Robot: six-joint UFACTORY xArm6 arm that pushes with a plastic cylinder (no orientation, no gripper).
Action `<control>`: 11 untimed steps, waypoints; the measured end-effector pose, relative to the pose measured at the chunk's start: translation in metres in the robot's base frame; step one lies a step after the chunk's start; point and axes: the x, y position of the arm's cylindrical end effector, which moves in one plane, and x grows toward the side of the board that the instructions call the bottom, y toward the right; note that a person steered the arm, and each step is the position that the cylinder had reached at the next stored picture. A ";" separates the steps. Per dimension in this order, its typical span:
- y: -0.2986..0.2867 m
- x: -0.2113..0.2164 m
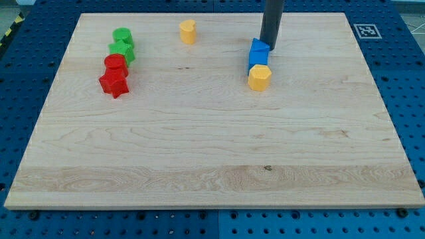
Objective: Point your arm at top center
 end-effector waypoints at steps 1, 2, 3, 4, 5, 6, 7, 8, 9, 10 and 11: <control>0.000 0.015; 0.013 0.017; 0.036 0.012; 0.048 0.002; 0.048 -0.007; 0.035 -0.024; -0.001 -0.046; -0.044 -0.067; -0.091 -0.096; -0.127 -0.099; -0.163 -0.100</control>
